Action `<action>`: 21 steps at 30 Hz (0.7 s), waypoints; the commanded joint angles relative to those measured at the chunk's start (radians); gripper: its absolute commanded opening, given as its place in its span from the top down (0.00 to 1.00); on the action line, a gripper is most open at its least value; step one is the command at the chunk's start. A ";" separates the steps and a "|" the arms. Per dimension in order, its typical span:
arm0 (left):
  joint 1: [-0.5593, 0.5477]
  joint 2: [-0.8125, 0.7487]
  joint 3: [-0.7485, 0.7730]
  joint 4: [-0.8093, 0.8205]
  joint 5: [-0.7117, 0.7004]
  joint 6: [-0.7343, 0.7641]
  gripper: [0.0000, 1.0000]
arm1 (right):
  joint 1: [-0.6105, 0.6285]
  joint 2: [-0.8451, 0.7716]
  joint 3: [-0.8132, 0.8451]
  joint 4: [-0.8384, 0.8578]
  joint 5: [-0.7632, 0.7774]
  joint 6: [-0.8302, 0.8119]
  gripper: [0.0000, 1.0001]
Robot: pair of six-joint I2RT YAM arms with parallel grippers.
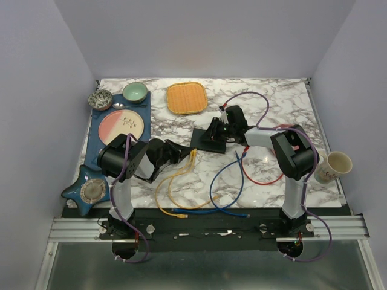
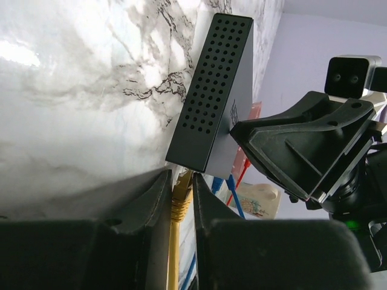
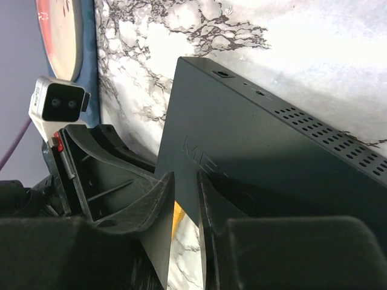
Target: Pull the plug from the switch port
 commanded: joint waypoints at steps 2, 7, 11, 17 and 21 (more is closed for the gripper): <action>0.006 0.043 -0.020 -0.018 -0.016 -0.001 0.89 | 0.011 0.041 -0.018 -0.032 -0.004 -0.004 0.71; 0.008 0.049 -0.028 0.004 -0.014 -0.007 1.00 | 0.013 0.041 -0.018 -0.032 -0.004 -0.004 0.71; 0.009 0.051 -0.028 -0.001 -0.014 -0.004 1.00 | 0.013 0.036 -0.023 -0.032 -0.001 -0.007 0.71; 0.014 0.051 -0.026 -0.001 -0.011 -0.001 1.00 | 0.051 -0.062 -0.067 -0.051 0.054 -0.043 0.71; 0.015 0.054 -0.025 -0.004 -0.011 -0.001 1.00 | 0.102 -0.112 -0.104 -0.077 0.067 -0.059 0.71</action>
